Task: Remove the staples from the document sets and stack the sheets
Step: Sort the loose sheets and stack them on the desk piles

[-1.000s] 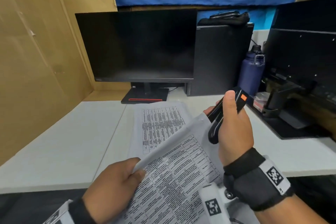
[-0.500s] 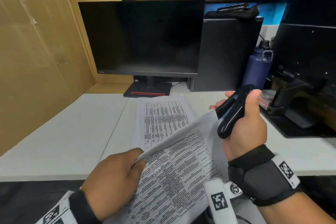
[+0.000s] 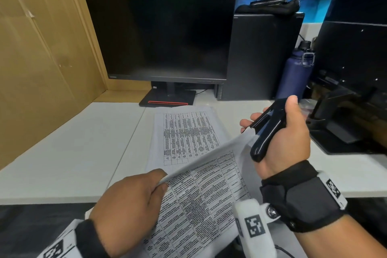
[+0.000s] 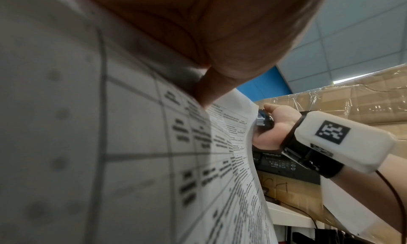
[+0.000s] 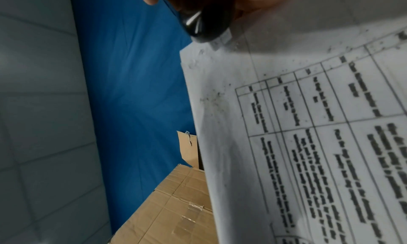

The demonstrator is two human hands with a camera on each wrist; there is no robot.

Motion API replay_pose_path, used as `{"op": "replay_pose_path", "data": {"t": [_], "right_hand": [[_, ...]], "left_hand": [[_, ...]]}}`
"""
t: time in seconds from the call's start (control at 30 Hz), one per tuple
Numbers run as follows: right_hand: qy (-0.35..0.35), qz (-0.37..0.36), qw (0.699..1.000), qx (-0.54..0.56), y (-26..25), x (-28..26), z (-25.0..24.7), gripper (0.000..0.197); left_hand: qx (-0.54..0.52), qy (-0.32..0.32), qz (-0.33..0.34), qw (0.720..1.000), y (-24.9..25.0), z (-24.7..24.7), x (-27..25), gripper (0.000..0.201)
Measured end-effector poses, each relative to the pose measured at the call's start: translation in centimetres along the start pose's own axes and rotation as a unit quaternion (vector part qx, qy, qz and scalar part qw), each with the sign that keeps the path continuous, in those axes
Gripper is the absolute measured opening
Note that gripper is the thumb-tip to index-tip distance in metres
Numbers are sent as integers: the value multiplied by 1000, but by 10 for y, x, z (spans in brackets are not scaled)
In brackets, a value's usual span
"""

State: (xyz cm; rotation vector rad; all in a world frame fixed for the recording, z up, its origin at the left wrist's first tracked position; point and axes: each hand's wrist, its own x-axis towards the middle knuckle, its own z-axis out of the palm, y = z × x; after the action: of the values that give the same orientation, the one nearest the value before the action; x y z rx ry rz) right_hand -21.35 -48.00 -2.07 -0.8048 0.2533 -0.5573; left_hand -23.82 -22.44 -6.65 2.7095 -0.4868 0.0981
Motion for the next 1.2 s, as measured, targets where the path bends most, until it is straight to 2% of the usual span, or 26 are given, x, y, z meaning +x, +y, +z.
{"op": "replay_pose_path", "data": {"t": [0.13, 0.4, 0.63, 0.77, 0.8, 0.87, 0.93, 0.97, 1.03, 1.07, 1.1, 1.13, 1.2], "right_hand": [[15, 2, 999, -28, 3, 3, -1, 51], [93, -34, 993, -63, 6, 10, -3, 58], [53, -81, 989, -113, -2, 9, -5, 66], [9, -82, 987, -136, -11, 13, -5, 66], [-14, -75, 988, -133, -16, 17, -7, 64], [-55, -75, 985, -147, -30, 23, -12, 45], [-70, -103, 952, -279, -44, 34, -22, 27], [-62, -110, 923, -363, -48, 40, -29, 25], [-60, -94, 851, -513, -52, 56, -45, 25], [-69, -70, 809, -579, -51, 64, -53, 22], [-83, -35, 761, -642, -50, 66, -58, 20], [-93, -2, 708, -701, -46, 70, -64, 20], [-115, 37, 607, -785, -37, 77, -74, 26]], "left_hand": [[6, -9, 3, 1000, 4, 0, -2, 28], [17, -25, 7, 999, 12, 3, -5, 26], [24, 5, 8, 1000, 25, 5, -13, 21], [45, -21, -30, 998, 31, 3, -11, 24], [34, -38, -38, 998, 26, 2, -6, 24], [-45, -70, -56, 995, 8, 1, 7, 27], [-200, -79, -110, 970, -11, -7, 18, 22], [-287, -74, -147, 944, -17, -12, 23, 19], [-451, -70, -215, 863, -32, -18, 42, 20], [-509, -71, -254, 819, -42, -19, 56, 22], [-537, -72, -290, 789, -47, -24, 69, 25], [-550, -76, -310, 772, -52, -26, 84, 29], [-531, -69, -327, 779, -53, -27, 112, 37]]}}
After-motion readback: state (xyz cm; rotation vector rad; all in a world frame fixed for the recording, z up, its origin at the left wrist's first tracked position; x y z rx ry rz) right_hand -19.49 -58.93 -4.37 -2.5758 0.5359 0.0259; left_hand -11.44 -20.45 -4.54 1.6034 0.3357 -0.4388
